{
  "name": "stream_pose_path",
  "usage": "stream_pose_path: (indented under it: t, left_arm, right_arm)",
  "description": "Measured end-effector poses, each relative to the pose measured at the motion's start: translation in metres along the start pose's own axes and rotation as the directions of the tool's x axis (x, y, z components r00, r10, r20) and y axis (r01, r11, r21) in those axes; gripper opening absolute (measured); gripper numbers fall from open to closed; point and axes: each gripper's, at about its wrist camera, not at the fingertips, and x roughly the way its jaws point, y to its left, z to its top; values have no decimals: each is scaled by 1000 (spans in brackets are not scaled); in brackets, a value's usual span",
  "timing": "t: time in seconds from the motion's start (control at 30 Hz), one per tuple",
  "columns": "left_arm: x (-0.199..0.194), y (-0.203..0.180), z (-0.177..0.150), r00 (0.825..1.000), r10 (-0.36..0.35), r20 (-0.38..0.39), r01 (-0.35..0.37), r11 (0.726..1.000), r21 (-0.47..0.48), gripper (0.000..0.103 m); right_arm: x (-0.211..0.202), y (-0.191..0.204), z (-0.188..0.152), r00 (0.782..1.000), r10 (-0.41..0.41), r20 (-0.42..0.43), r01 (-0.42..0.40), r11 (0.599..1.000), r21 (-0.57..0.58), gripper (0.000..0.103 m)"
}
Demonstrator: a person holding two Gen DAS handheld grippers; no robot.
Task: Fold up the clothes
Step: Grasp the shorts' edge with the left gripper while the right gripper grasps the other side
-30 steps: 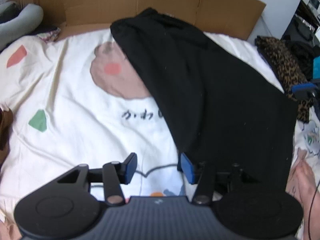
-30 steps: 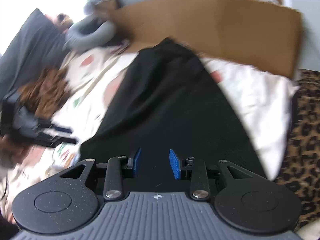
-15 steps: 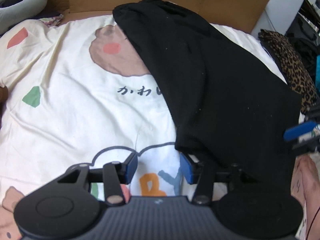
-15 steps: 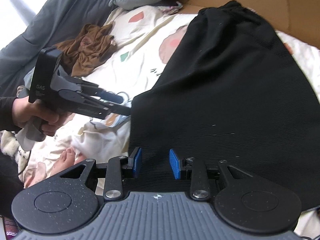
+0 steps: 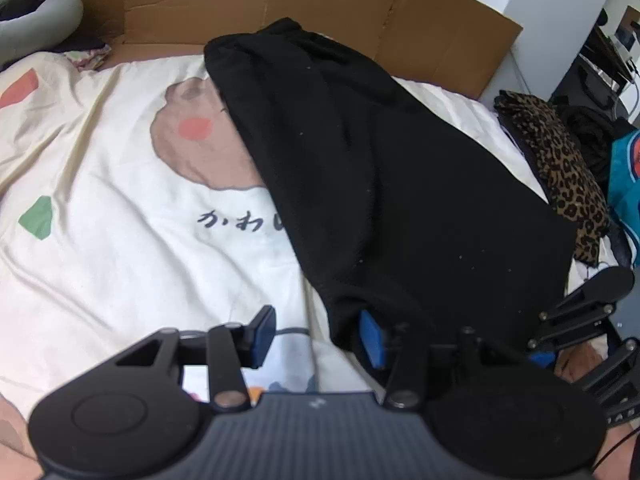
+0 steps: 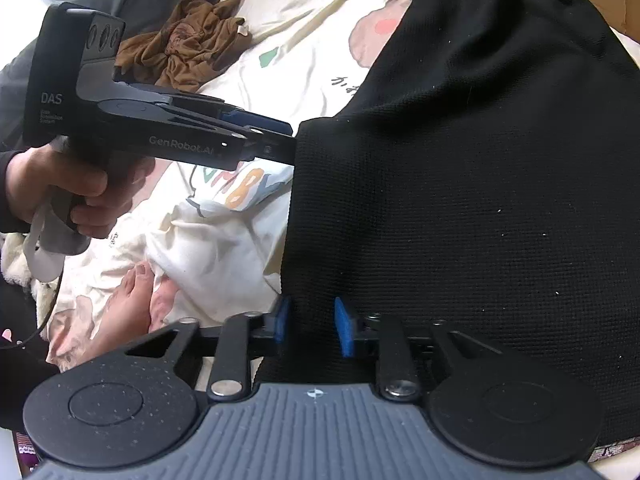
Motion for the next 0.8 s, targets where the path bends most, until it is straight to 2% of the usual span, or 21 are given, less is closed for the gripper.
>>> stream_pose_path:
  t: [0.03,0.07,0.57,0.63,0.8]
  left_arm:
    - [1,-1,0,1000,-1,0,1,1000,3,48]
    - [3,-2,-1,1000,1,-1,-1,1000,6,48]
    - [29,-10,-8,1000,28,-14,-27,998,58,49]
    - [30,-8,-7,1000,27,-9,-26,998,58,43]
    - [20,1,-5,1000,3,7,-4,1000,29,6]
  right_arm:
    - [-2,-1,0,1000,2,4,-2,1000,0,8]
    - [-5,-2,0,1000,4,8,-4,1000,3,6]
    - [-41,-18,-4,997,44,57,-49,995,85,3]
    - [-42,-19,-6,997,47,57,-52,994,92,3]
    - [-38,-20,-7,997,67,43,-71,993,98,4]
